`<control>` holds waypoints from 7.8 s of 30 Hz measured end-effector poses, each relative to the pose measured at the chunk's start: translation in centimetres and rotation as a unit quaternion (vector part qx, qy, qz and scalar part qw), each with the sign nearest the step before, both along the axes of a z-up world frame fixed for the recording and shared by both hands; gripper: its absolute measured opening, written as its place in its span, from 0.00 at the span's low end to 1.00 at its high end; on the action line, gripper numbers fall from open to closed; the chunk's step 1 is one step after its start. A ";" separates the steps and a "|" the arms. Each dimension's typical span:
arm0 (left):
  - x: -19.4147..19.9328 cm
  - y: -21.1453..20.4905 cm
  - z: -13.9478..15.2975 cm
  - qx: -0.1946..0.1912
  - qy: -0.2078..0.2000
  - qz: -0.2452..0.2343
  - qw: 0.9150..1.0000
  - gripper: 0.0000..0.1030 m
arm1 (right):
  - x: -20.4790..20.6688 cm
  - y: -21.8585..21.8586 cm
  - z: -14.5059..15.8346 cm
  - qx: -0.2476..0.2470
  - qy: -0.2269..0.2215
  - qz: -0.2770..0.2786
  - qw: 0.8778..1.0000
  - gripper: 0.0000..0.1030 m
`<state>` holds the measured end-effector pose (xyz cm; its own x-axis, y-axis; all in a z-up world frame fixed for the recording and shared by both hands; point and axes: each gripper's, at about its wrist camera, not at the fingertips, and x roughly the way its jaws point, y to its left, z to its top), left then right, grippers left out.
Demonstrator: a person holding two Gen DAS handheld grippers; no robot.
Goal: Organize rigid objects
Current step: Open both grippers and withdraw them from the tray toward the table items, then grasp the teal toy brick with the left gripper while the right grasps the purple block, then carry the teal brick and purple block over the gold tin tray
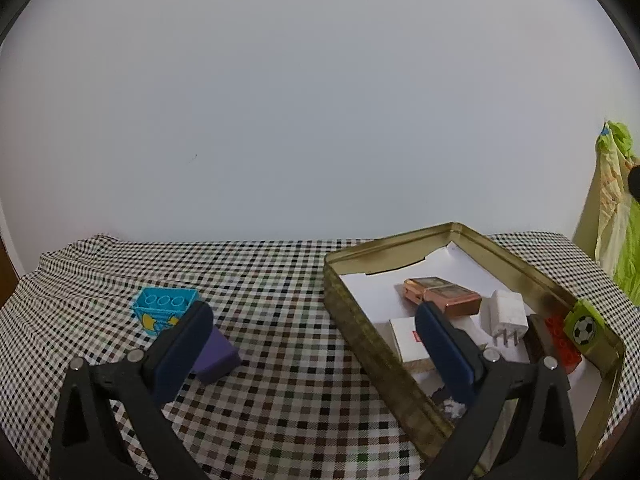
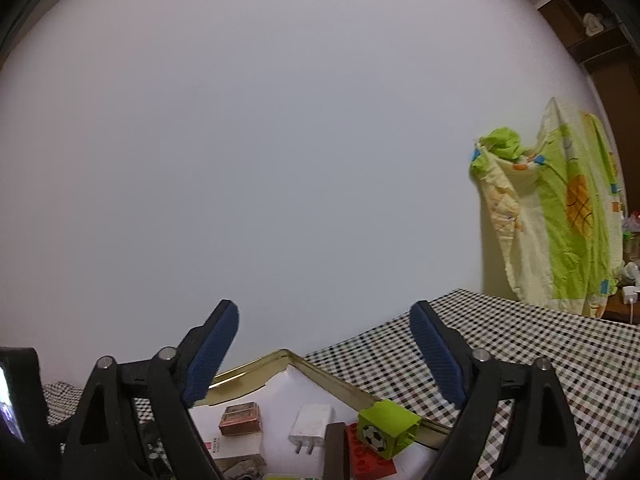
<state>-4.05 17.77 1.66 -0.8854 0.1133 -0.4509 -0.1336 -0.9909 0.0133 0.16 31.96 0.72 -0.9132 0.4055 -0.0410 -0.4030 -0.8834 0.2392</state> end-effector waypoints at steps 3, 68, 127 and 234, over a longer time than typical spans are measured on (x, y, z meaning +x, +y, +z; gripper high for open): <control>0.4 -0.1 -0.2 -0.001 0.001 -0.002 1.000 0.99 | 0.2 -0.5 -0.1 0.010 -0.003 -0.001 1.000 0.91; -5.7 -18.4 -2.2 -0.007 -0.054 0.127 0.990 0.99 | -5.2 -17.3 -1.8 0.036 -0.148 0.165 0.975 0.93; -11.8 -13.9 -6.6 -0.006 -0.216 0.022 0.976 0.78 | -9.1 -16.8 -1.7 0.047 -0.230 0.205 0.950 0.51; 1.6 -0.4 1.4 0.041 0.013 0.035 0.998 0.62 | -3.8 -3.9 1.0 0.064 -0.141 0.110 0.982 0.51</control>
